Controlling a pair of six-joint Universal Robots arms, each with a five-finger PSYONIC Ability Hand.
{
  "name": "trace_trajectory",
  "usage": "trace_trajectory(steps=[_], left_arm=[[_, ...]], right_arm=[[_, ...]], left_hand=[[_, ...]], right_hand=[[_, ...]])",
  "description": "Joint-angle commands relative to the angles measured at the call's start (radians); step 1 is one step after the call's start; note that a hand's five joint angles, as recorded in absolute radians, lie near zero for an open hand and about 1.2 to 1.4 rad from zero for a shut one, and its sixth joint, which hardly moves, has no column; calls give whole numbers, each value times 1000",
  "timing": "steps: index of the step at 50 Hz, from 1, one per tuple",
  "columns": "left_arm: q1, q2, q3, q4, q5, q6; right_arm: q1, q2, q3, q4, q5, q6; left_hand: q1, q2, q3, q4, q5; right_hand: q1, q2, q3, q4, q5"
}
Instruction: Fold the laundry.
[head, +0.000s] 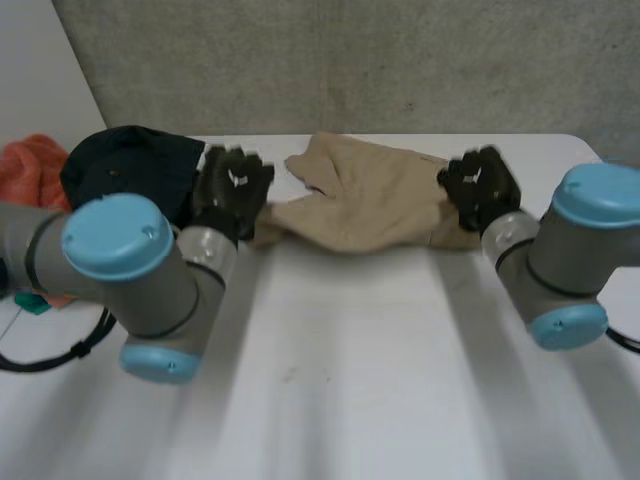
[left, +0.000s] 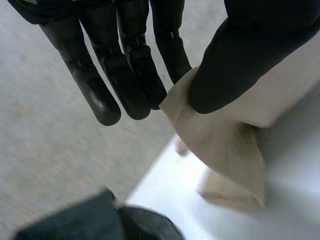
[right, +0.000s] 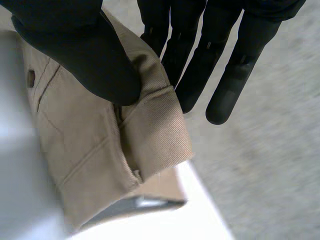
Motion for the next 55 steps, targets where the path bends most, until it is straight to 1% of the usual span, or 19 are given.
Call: trace_trajectory(steps=[1,5,8,12,15,19,23,24,25,26,27,34,37,40,41,44,45,49,55], left_arm=[[-5,113,-108,-169,-6,6],[-10,241,-196,-324,-8,8],[-35,362,-278,-503,-14,31],[-90,494,-392,-779,-18,103],[-136,545,-427,-849,-15,126],[-209,558,-426,-817,-15,131],[-199,498,-383,-745,-20,134],[-193,483,-368,-733,-21,134],[-185,469,-351,-723,-24,134],[-165,446,-319,-702,-26,134],[-154,437,-302,-691,-24,135],[-79,371,-138,-538,-12,123],[-75,311,-87,-464,0,124],[-58,197,-4,-389,57,123],[-36,142,32,-371,104,120],[7,69,95,-369,179,114],[27,12,143,-366,228,114],[57,-143,294,-371,301,109],[73,-307,477,-427,318,109]], right_arm=[[2,-48,74,162,-2,-8],[-4,-150,128,342,-5,-22],[-7,-239,166,526,-5,-46],[-13,-370,255,808,-5,-156],[-18,-416,304,888,-5,-216],[-18,-442,340,865,-14,-246],[-12,-434,352,807,-14,-229],[-10,-428,354,798,-14,-224],[-9,-422,354,789,-14,-218],[-6,-405,357,776,-15,-206],[-6,-396,358,773,-16,-201],[-9,-350,363,718,-16,-189],[-9,-349,364,703,-16,-189],[-9,-349,364,695,-17,-187],[-7,-349,366,687,-17,-186],[-6,-349,364,677,-17,-180],[-6,-347,364,666,-17,-175],[-9,-347,366,649,-17,-163],[-12,-345,366,640,-17,-161]], left_hand=[[287,201,203,196,229],[287,201,203,196,229],[287,201,203,196,229],[287,201,203,196,229],[287,201,203,196,229],[287,201,203,196,229],[287,201,203,196,229],[43,-43,-41,-47,-14],[-361,-446,-445,-451,-418],[-862,-947,-946,-952,-919],[-890,-976,-974,-980,-947],[-870,-955,-954,-960,-927],[-841,-926,-924,-931,-898],[-767,-853,-851,-857,-824],[-729,-815,-813,-820,-786],[-656,-741,-740,-746,-713],[-618,-703,-701,-708,-675],[-553,-638,-637,-643,-610],[-497,-582,-581,-587,-554]], right_hand=[[324,217,202,196,227],[324,217,202,196,227],[324,217,202,196,227],[324,217,202,196,227],[324,217,202,196,227],[324,217,202,196,227],[324,217,202,196,227],[324,217,202,196,227],[324,217,202,196,227],[324,217,202,196,227],[324,217,202,196,227],[324,217,202,196,227],[324,217,202,196,227],[324,217,202,196,227],[324,217,202,196,227],[324,217,202,196,227],[324,217,202,196,227],[324,217,202,196,227],[324,217,202,196,227]])
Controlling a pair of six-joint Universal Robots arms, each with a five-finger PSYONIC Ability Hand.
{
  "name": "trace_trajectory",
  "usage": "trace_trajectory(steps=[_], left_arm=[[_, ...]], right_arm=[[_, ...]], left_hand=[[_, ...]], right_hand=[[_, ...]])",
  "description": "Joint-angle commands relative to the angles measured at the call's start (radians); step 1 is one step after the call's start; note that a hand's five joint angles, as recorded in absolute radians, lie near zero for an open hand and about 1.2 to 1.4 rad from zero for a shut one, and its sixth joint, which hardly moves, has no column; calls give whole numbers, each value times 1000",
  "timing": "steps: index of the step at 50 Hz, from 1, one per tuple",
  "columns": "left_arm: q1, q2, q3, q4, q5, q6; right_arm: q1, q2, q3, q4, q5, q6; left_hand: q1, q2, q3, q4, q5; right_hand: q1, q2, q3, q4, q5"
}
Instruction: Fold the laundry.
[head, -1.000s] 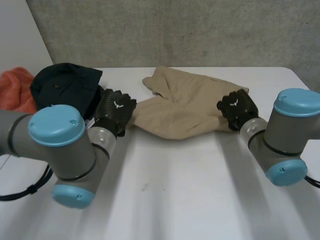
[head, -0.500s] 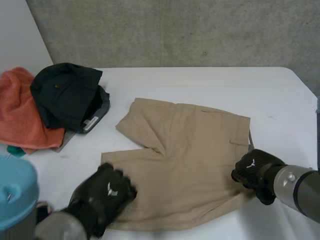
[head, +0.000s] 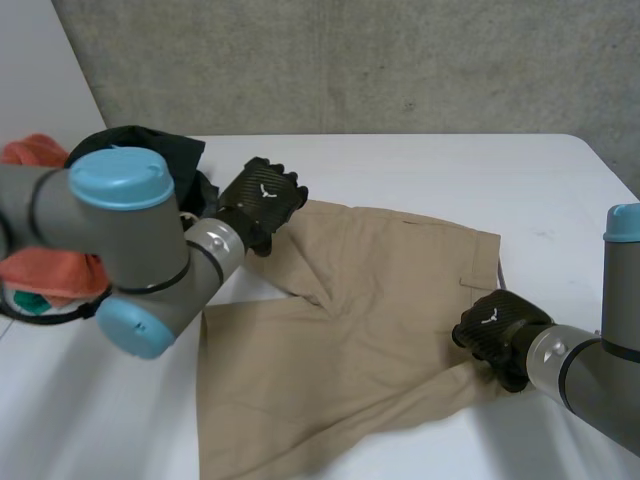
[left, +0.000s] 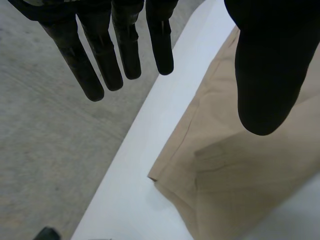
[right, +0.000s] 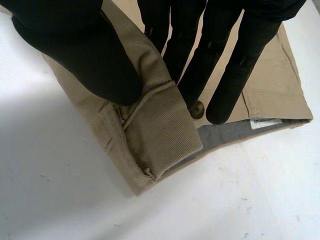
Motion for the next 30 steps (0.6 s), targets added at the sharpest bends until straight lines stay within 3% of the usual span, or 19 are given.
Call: trace_trajectory(steps=[1,13,16,17,19,25,30], left_arm=[[33,-222,240,-80,43,-2],[47,-365,409,-257,44,-2],[47,-368,425,-280,32,-2],[47,-363,423,-282,18,0],[47,-357,417,-280,1,4],[42,-291,364,-279,-120,9],[39,-201,226,-266,-146,19]], right_arm=[[-5,3,0,-14,-1,6],[-8,3,-3,-36,-3,6],[-8,3,-3,-36,-3,6],[-8,3,-4,-36,-3,6],[-8,3,-4,-36,-3,6],[-8,3,-4,-34,-5,6],[-7,1,-3,-33,-5,6]], left_hand=[[126,130,130,127,126],[243,247,247,244,243],[478,481,481,478,477],[696,700,700,697,696],[912,915,915,912,912],[913,916,916,913,912],[913,916,916,913,912]], right_hand=[[324,217,202,196,227],[324,217,202,196,227],[324,217,202,196,227],[324,217,202,196,227],[324,217,202,196,227],[324,217,202,196,227],[324,217,202,196,227]])
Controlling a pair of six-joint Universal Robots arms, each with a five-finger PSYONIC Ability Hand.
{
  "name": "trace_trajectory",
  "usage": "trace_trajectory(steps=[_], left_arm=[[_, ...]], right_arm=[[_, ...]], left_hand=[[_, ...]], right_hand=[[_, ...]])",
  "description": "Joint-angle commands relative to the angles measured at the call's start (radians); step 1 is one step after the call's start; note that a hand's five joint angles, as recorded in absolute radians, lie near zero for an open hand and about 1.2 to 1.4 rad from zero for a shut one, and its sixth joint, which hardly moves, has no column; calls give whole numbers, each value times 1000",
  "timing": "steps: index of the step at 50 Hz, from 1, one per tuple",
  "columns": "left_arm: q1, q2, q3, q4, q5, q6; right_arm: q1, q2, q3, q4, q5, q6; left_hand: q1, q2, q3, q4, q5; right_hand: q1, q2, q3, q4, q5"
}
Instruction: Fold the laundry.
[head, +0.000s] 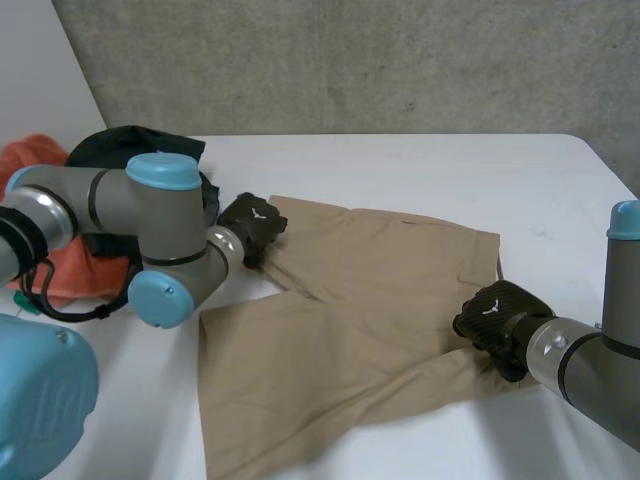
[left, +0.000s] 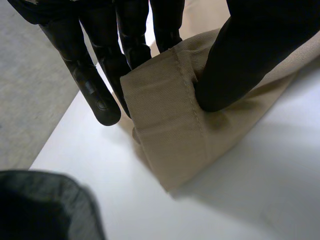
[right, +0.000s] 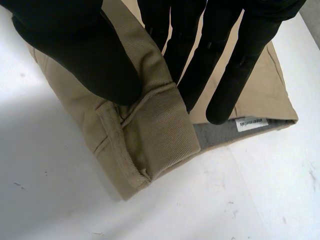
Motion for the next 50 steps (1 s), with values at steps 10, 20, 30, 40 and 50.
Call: trace_trajectory(steps=[10,20,30,40,50], left_arm=[[-12,222,-394,153,-91,16],[-44,308,-491,187,-112,7],[-29,443,-552,190,-98,-11],[14,337,-491,187,-98,-22],[29,250,-477,171,-101,-26]], right_arm=[[3,-3,2,12,3,25],[3,-3,-6,13,0,64],[3,-4,-9,13,-2,81],[3,-3,-7,13,-3,81],[3,-3,-7,13,-10,81]], left_hand=[[261,205,211,201,257],[-399,-456,-449,-459,-403],[-375,-432,-426,-436,-379],[-399,-456,-449,-459,-403],[206,149,156,146,202]], right_hand=[[324,217,202,196,227],[324,217,202,196,227],[324,217,202,196,227],[324,217,202,196,227],[324,217,202,196,227]])
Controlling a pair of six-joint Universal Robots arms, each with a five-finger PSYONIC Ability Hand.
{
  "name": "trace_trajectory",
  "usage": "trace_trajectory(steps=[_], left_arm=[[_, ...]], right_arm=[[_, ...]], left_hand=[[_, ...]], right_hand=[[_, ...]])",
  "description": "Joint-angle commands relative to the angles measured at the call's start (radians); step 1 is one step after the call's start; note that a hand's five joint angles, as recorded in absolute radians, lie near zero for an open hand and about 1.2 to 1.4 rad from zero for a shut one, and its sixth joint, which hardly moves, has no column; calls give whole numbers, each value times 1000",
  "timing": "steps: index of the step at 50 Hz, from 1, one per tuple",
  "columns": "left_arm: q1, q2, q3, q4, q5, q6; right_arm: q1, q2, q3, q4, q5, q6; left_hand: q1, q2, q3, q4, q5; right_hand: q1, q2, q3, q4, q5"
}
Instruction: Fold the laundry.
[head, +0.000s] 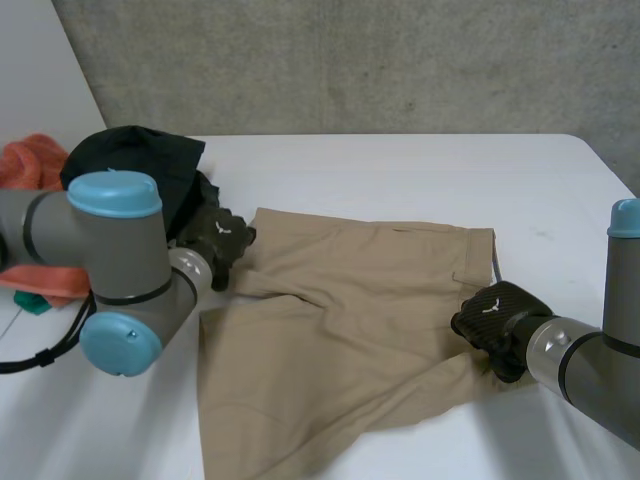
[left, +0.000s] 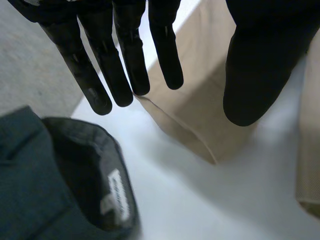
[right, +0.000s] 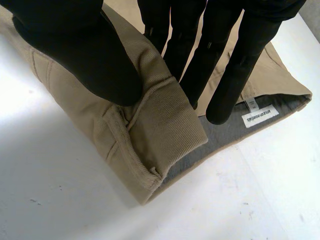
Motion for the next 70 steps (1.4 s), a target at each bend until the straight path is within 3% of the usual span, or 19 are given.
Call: trace_trajectory(steps=[1,13,14,15,16,18,24,29,34,40,58,63,70], left_arm=[[8,-43,-2,-20,-4,-5],[-6,56,-96,-53,-10,-33],[-7,59,-105,-53,-10,-31],[-9,66,-122,-51,-10,-28],[-10,69,-128,-51,-10,-27],[-10,87,-139,-51,-11,-28],[-12,262,-203,-51,-14,-79],[-59,458,-320,-74,-11,-236],[-150,592,-427,-201,-5,-396],[-185,596,-517,-313,-13,-477],[-174,446,-582,-327,-10,-485],[-188,426,-565,-309,-8,-485],[-208,423,-534,-297,-11,-487]], right_arm=[[0,0,-2,-1,-3,0],[0,-2,-8,3,5,14],[0,0,-8,3,5,20],[0,-2,-11,3,5,35],[0,-2,-13,3,3,43],[0,-2,-19,3,2,57],[-3,0,-71,5,-50,164],[-52,12,-114,9,-118,264],[-80,31,-118,-3,-149,293],[-95,31,-112,-3,-152,290],[-152,31,-103,-20,-147,279],[-155,31,-98,-18,-149,278],[-151,31,-88,-20,-152,279]], left_hand=[[711,714,713,714,717],[712,715,713,714,718],[535,538,536,538,541],[59,62,61,62,65],[-123,-120,-121,-120,-117],[-242,-239,-240,-239,-236],[-233,-230,-232,-230,-227],[-222,-219,-220,-219,-216],[-163,-160,-161,-160,-157],[-166,-163,-164,-163,-160],[-137,-134,-135,-134,-131],[280,283,281,283,286],[95,98,97,98,102]], right_hand=[[324,217,202,196,227],[324,217,202,196,227],[324,217,202,196,227],[324,217,202,196,227],[324,217,202,196,227],[324,217,202,196,227],[324,217,202,196,227],[324,217,202,196,227],[324,217,202,196,227],[324,217,202,196,227],[324,217,202,196,227],[324,217,202,196,227],[324,217,202,196,227]])
